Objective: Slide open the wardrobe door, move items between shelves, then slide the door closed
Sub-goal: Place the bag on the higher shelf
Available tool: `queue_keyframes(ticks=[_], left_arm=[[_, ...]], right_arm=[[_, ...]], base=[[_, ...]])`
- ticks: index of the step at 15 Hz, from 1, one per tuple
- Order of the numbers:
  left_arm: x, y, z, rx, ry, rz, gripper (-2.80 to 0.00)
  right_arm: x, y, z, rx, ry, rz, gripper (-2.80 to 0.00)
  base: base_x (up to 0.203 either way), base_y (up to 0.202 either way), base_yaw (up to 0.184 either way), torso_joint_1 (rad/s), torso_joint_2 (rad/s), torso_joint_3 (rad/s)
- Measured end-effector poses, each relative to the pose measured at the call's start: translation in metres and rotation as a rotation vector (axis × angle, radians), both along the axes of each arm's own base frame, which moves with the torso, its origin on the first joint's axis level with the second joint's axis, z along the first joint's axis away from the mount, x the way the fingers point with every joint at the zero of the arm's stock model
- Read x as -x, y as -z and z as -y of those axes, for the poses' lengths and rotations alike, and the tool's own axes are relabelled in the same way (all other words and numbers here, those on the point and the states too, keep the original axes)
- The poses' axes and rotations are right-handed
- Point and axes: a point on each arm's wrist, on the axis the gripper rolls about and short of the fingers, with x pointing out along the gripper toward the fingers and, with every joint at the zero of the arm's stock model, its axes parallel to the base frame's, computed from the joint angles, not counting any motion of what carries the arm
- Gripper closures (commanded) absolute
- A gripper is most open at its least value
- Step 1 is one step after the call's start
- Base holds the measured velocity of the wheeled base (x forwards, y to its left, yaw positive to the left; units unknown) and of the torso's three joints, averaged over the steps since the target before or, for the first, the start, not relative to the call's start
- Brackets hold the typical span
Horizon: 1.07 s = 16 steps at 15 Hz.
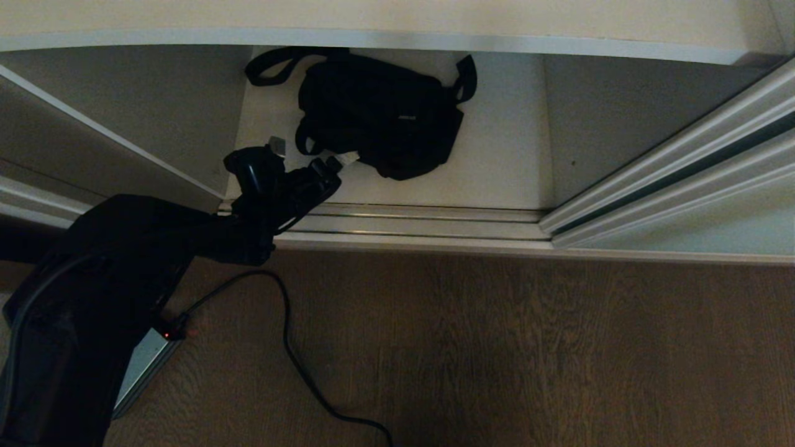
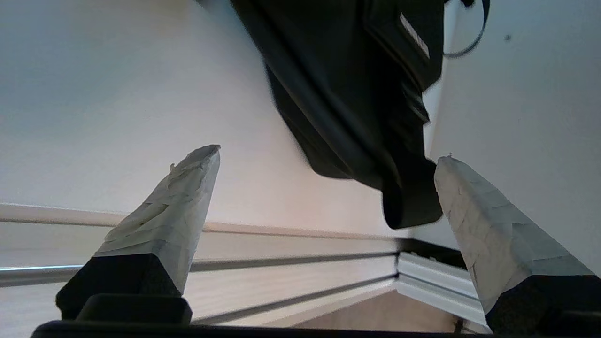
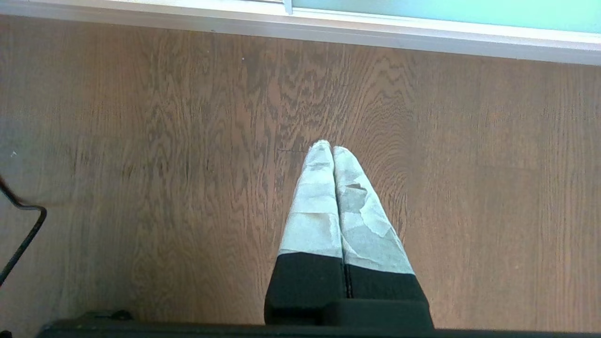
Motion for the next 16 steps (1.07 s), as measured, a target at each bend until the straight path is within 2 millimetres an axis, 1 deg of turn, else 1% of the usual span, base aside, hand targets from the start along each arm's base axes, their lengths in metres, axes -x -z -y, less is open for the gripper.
queue_keyframes(ticks=[3, 5, 9, 14, 16], left_arm=[[-0.003, 0.005, 0.0, 0.004, 0.0, -0.017, -2.8], [-0.004, 0.008, 0.004, 0.014, 0.01, -0.028, -2.8], [-0.007, 0.012, 0.005, 0.018, 0.012, -0.037, -2.8], [-0.01, 0.018, 0.005, 0.017, 0.012, -0.041, -2.8], [-0.01, 0.018, 0.006, 0.013, 0.024, -0.046, -2.8]], right_arm=[[0.0, 0.0, 0.0, 0.0, 0.0, 0.0, 0.0], [0.0, 0.0, 0.0, 0.0, 0.0, 0.0, 0.0], [0.0, 0.0, 0.0, 0.0, 0.0, 0.0, 0.0], [0.0, 0.0, 0.0, 0.0, 0.0, 0.0, 0.0], [0.0, 0.0, 0.0, 0.0, 0.0, -0.001, 0.0]], base=[[0.0, 0.0, 0.0, 0.0, 0.0, 0.0], [0.0, 0.0, 0.0, 0.0, 0.0, 0.0], [0.0, 0.0, 0.0, 0.0, 0.0, 0.0], [0.179, 0.0, 0.0, 0.002, 0.0, 0.003], [0.105, 0.0, 0.002, 0.002, 0.01, 0.002]])
